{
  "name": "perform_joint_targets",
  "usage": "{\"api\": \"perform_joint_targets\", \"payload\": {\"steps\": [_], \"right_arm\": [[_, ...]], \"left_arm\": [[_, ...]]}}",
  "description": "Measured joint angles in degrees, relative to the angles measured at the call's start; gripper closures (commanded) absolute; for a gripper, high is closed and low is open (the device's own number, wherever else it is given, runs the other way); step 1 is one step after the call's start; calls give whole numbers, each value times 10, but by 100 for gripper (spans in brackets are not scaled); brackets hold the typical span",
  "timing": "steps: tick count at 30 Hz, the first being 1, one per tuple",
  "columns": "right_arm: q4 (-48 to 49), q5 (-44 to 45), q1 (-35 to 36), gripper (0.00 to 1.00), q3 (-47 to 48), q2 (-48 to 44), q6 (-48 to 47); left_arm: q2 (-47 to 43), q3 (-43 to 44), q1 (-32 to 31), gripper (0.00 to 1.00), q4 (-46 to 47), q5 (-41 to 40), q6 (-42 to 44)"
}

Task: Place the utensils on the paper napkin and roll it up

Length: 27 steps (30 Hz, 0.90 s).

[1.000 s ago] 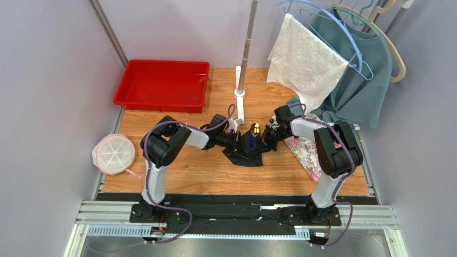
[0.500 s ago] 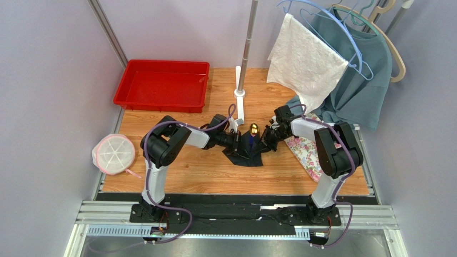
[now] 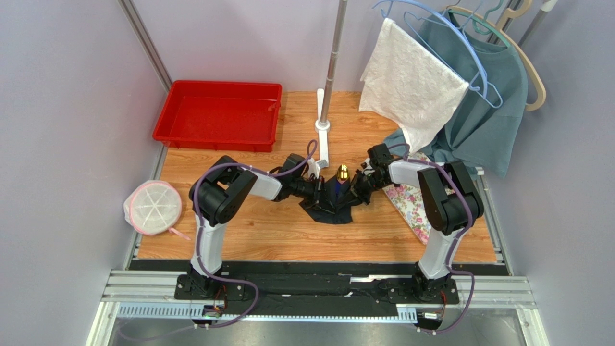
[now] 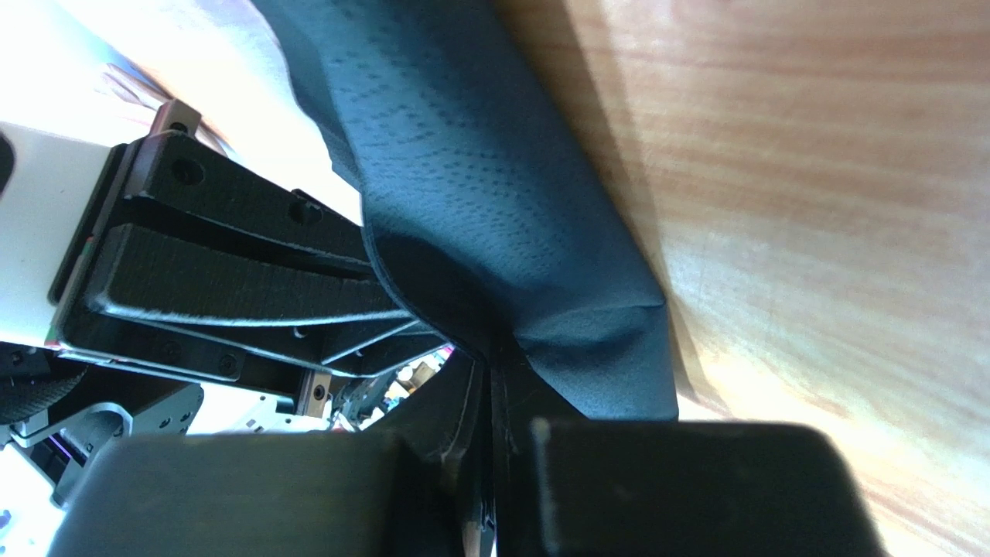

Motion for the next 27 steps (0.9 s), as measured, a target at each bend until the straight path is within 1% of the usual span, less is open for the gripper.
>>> {"api": "perform_joint_targets", "payload": {"steps": [1,2,3,5,6,7,9,11,12,13,16,17,18,19,20,22,24,25,26,27], "right_arm": [[3,0,0,76,-1,2,2],[6,-2,0,73,-2,2,2],[8,-3,0,67,-2,2,3],[10,-3,0,60,-4,2,5],[11,-3,0,51,-5,2,7],[13,-4,0,47,-5,2,7],[14,-4,0,45,-7,2,9],[17,-5,0,45,-7,2,9],[18,-6,0,40,-7,2,9],[18,-6,0,38,-7,2,10],[20,-9,0,37,-7,2,13],[21,-9,0,37,-7,2,12],[21,-9,0,28,-7,3,13],[22,-10,0,26,-7,3,13],[22,-11,0,23,-7,3,14],[24,-15,0,21,-7,3,17],[27,-18,0,16,-6,3,19],[28,-19,0,16,-6,4,21],[28,-21,0,16,-6,5,23],[29,-24,0,16,-5,6,23]], "left_arm": [[-1,-3,0,89,6,0,-3],[-3,-8,1,87,11,-1,-4],[-6,-13,4,83,15,-2,-6],[-18,-29,11,80,19,-2,-9],[-27,-38,16,77,19,-1,-10],[-37,-46,21,76,19,-2,-11],[-60,-59,33,71,18,-2,-14],[-83,-67,45,69,19,-1,-15],[-96,-71,50,66,21,0,-17],[-104,-73,55,65,25,1,-19],[-120,-89,70,60,49,3,-34],[-122,-94,74,59,56,4,-40],[-122,-101,78,59,64,4,-50],[-122,-106,81,59,70,5,-58],[-122,-110,83,59,74,6,-67],[-122,-114,85,61,91,11,-84],[-122,-114,85,63,115,18,-98],[-122,-114,85,65,125,21,-102],[-122,-114,84,71,134,25,-107],[-122,-114,83,73,144,29,-110]]}}
